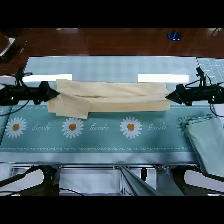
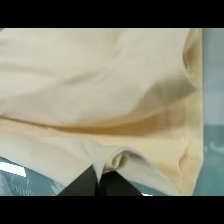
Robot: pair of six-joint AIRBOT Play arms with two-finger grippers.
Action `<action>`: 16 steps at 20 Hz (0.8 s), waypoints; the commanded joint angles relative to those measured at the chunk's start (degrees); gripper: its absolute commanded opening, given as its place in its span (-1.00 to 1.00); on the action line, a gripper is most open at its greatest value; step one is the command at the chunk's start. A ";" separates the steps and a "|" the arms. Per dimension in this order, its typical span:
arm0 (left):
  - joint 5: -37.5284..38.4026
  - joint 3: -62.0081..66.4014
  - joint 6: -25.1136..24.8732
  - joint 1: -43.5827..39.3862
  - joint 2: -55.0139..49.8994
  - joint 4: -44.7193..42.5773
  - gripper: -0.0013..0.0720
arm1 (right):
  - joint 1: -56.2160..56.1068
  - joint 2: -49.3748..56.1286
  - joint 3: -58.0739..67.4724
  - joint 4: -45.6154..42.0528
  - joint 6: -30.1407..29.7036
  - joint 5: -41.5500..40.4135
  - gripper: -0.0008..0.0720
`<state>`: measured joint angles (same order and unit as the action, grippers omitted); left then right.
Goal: Fold the shirts.
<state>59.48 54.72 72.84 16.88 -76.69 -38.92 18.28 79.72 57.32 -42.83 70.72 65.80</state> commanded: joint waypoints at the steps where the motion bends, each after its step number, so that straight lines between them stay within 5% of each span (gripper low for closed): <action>1: -0.31 13.57 5.40 -2.01 -10.99 0.96 -0.91 | -2.03 8.07 10.86 0.76 3.23 -1.62 -0.93; 6: 3.17 25.70 6.32 -3.96 -23.41 0.90 -0.90 | -2.03 16.98 20.37 1.16 5.25 -2.21 -0.92; 7: 3.17 26.62 6.29 -4.63 -25.14 0.87 -0.60 | -2.03 18.36 20.70 2.10 5.31 -3.17 -0.55; 8: 3.17 26.95 6.23 -5.33 -26.27 0.81 0.21 | -2.03 19.30 20.70 2.60 5.31 -4.04 0.03; 9: 3.17 26.99 5.31 -5.60 -26.77 0.76 0.42 | -2.01 19.76 20.70 2.25 5.22 -5.14 0.15; 12: 5.25 28.85 8.79 -2.27 -26.01 -4.35 0.42 | 1.11 17.92 20.70 1.14 5.05 -7.54 0.12; 16: 8.66 28.87 10.45 4.57 -18.80 -16.74 0.42 | 9.38 14.47 20.70 -4.04 5.68 -0.79 0.13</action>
<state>65.87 83.15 81.71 17.87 -98.96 -46.94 23.14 95.70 77.78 -42.54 75.85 61.23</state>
